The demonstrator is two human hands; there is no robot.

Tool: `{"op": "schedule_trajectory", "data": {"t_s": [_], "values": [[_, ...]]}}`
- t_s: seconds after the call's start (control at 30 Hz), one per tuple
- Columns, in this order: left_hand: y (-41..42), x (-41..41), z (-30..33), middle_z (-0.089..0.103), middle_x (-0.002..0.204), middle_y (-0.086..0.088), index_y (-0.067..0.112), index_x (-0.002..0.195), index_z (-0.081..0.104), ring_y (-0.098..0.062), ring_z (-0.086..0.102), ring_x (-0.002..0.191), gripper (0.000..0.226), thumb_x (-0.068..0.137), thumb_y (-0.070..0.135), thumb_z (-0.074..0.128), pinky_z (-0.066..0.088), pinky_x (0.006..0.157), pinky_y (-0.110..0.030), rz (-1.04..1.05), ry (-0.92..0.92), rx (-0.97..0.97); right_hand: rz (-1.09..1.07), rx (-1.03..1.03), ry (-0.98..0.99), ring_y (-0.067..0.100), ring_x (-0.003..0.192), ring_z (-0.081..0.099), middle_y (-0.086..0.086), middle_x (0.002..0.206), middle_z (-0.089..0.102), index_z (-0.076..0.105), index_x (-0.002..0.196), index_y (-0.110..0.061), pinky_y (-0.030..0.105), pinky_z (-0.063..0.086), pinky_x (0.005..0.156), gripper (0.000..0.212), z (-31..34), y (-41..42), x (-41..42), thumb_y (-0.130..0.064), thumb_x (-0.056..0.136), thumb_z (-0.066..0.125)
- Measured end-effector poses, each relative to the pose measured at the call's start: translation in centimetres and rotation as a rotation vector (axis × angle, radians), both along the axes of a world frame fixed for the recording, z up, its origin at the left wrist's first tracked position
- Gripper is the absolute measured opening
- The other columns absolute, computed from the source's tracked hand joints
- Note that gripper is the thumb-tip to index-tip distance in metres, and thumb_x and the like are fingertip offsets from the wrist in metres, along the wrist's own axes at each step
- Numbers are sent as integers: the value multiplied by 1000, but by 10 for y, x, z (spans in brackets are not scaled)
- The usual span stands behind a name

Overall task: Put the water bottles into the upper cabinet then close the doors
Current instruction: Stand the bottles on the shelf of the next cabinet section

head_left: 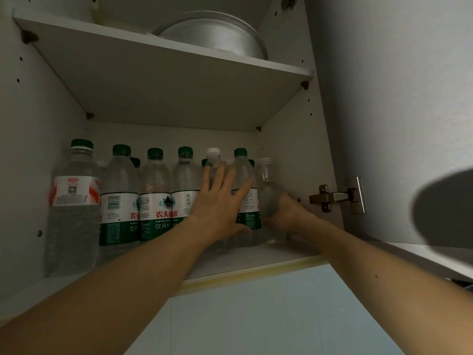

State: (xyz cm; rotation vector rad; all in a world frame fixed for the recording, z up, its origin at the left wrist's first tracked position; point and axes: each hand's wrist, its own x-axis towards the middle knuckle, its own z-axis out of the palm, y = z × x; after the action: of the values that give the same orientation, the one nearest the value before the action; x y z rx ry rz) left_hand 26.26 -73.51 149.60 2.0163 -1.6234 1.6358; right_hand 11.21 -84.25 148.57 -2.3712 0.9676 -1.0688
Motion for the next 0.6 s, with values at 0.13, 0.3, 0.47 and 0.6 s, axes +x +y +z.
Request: {"op": "schedule_trajectory", "data": {"t_s": [0.13,0.3,0.47,0.6], "values": [[-2,-5,-1,-10,166,-21,25,159,-7,-44,-18,151,117,77,83,53,-6,118,-67,78,-28,1,-14,-41,23,36,131,50,21,143,49,35,147,-1,45,42,109,80,2,-2,1,-23,84,79],[-8,-12,-3,-6,166,-22,20,160,-6,-47,-17,150,114,82,81,51,-20,113,-64,192,-98,15,-48,-33,86,29,122,57,15,134,57,43,142,-3,38,51,101,72,5,-3,8,-22,83,80],[-14,-12,-3,-8,166,-22,20,160,-5,-47,-18,150,110,84,81,47,-22,112,-63,221,-103,21,-87,-71,135,26,113,61,13,128,60,52,132,-6,30,50,84,58,4,-8,15,-23,84,80],[-19,-3,-2,-12,166,-22,21,159,-12,-46,-19,150,111,85,82,43,-20,115,-63,201,-121,46,-99,-105,169,26,114,61,13,129,59,51,134,-7,29,48,82,59,8,-11,19,-23,84,79]]}}
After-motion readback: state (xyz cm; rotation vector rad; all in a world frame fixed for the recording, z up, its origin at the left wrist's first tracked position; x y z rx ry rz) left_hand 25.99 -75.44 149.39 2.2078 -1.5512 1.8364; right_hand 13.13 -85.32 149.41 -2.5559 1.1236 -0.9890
